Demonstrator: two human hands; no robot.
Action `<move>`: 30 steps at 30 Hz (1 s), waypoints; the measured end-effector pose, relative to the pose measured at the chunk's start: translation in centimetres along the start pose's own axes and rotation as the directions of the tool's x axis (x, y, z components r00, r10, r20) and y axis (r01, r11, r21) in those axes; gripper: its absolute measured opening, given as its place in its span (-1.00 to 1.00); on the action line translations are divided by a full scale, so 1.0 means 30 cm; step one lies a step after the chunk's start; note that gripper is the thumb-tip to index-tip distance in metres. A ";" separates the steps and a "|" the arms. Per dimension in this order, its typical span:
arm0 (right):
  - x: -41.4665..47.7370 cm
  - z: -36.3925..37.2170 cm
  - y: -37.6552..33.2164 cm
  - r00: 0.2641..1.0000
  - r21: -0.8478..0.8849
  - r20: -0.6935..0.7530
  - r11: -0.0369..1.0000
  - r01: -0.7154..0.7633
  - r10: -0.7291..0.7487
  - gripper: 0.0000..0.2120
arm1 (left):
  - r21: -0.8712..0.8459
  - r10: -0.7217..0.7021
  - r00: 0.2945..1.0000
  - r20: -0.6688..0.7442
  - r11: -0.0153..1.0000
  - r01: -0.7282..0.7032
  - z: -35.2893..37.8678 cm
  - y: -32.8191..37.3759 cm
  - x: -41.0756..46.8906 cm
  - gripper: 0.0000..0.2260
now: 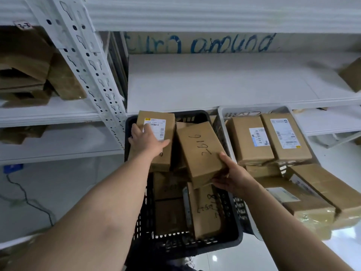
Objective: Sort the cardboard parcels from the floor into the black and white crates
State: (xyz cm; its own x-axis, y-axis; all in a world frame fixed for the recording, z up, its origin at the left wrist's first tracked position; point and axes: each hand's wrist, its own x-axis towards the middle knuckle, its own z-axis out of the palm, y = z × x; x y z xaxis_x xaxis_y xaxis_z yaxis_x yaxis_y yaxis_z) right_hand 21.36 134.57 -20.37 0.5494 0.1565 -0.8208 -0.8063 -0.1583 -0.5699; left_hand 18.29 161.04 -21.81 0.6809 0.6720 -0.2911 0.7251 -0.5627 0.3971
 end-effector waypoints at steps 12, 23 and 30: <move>-0.135 -0.084 0.120 0.978 -0.114 0.138 0.983 -0.142 0.158 -0.46 | -0.008 -0.026 0.993 -0.119 1.000 0.025 -0.029 -0.170 -0.169 -0.43; -0.212 -0.108 0.242 0.921 -0.477 0.215 0.857 -0.192 0.326 -0.23 | -0.377 0.015 0.657 0.753 0.829 0.413 0.057 -0.194 -0.478 -0.57; -0.179 0.058 0.270 0.965 -0.796 0.169 0.606 0.012 0.202 -0.32 | -0.386 -0.063 0.707 0.705 0.802 0.456 0.056 -0.279 -0.497 -0.71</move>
State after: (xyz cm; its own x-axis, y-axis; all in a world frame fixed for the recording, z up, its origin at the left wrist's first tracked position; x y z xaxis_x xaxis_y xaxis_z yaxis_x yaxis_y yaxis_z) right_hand 11.48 134.16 -20.52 0.3297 0.2837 -0.9005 -0.3074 -0.8696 -0.3865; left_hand 2.23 154.93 -22.26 0.5079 0.1715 -0.8442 0.8524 0.0411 0.5212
